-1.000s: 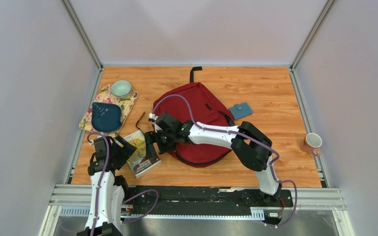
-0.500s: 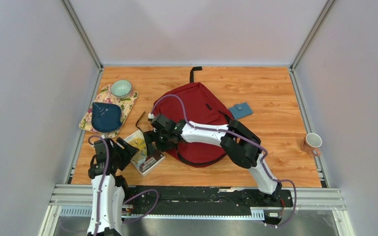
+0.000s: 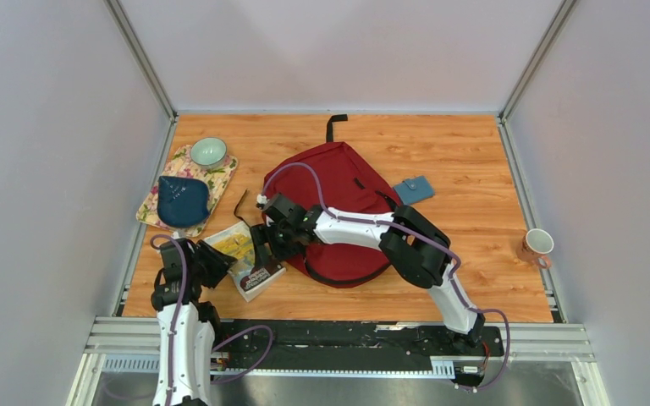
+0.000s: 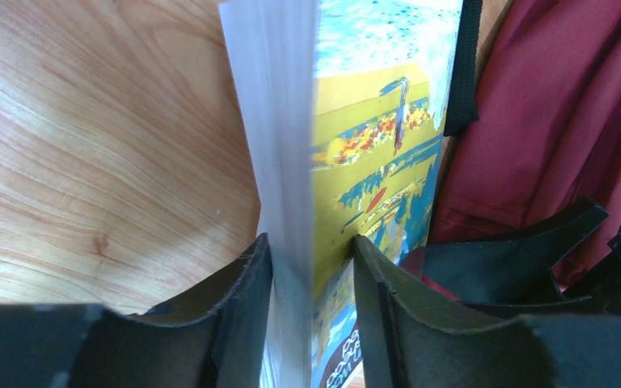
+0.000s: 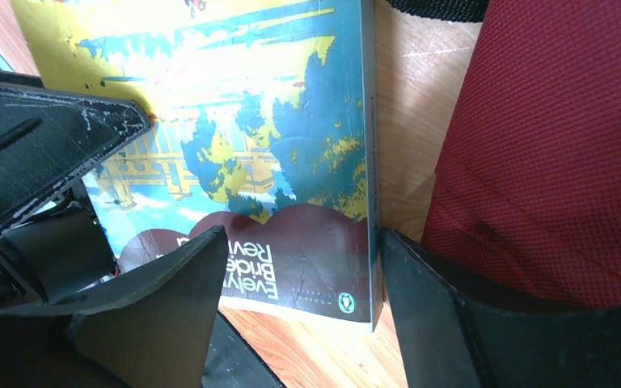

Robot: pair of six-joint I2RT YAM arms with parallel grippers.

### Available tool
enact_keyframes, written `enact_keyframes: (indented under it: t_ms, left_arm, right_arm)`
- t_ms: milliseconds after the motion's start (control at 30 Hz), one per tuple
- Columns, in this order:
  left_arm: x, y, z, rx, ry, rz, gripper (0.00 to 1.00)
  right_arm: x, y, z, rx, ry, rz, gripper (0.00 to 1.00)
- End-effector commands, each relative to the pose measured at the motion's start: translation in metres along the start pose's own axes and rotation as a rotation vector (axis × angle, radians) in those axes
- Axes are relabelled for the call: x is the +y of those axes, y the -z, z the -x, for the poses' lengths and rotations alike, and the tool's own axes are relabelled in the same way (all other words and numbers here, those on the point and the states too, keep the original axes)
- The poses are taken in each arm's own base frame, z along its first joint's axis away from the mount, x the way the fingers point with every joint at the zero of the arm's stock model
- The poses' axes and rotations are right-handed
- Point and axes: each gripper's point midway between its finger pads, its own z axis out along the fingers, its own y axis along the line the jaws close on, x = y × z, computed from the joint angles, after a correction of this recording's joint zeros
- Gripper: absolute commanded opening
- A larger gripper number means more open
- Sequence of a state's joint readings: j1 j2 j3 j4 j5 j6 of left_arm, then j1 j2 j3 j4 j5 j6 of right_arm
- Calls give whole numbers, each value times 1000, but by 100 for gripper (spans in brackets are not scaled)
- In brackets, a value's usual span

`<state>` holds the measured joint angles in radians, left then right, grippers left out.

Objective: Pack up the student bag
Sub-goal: Pick up the book from the center of the board.

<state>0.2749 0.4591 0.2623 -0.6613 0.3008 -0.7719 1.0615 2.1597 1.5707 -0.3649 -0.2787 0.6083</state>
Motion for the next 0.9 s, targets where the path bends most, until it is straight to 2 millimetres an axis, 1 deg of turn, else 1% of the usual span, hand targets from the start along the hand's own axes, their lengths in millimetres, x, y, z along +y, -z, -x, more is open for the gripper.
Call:
enact_keyframes:
  t_ms: [0,33,67,133,167,233,467,533,600,633,700,767,800,833,867]
  left_arm:
    - [-27,2,-3,43,6,-135,41]
    - [-27,3,-3,41,7,-138,38]
    - [-29,4,-2,36,3,-144,31]
    - [-31,6,2,22,-4,-142,22]
    - [-31,7,4,5,-14,-139,11]
    - [-32,11,8,-9,-23,-132,1]
    - [-34,19,16,-48,-75,-122,0]
    - [-38,24,20,-67,-91,-129,0]
    - [-42,31,27,-101,-111,-131,0]
    - [-44,34,29,-109,-121,-133,0]
    - [-47,41,34,-127,-136,-126,0]
    - [-48,45,38,-144,-148,-118,0]
    - [-53,49,41,-154,-156,-128,0]
    - [-55,51,43,-159,-162,-133,0]
    - [-58,53,43,-158,-167,-141,0]
  right_arm:
    - [13,-4,-14,36,15,67,74]
    - [13,-4,-15,37,14,68,72]
    - [13,-3,-15,36,11,69,72]
    - [16,-2,-15,38,15,79,71]
    - [16,-2,-16,38,16,81,71]
    - [17,0,-16,37,17,85,71]
    - [26,12,-12,20,28,114,72]
    - [32,21,-9,4,37,126,75]
    - [33,28,-7,-10,42,125,75]
    - [36,36,-5,-24,47,131,77]
    - [38,44,-3,-37,48,138,79]
    - [42,57,0,-59,52,151,80]
    - [41,61,4,-73,49,152,80]
    - [39,64,3,-72,43,148,80]
    - [43,75,9,-99,44,160,80]
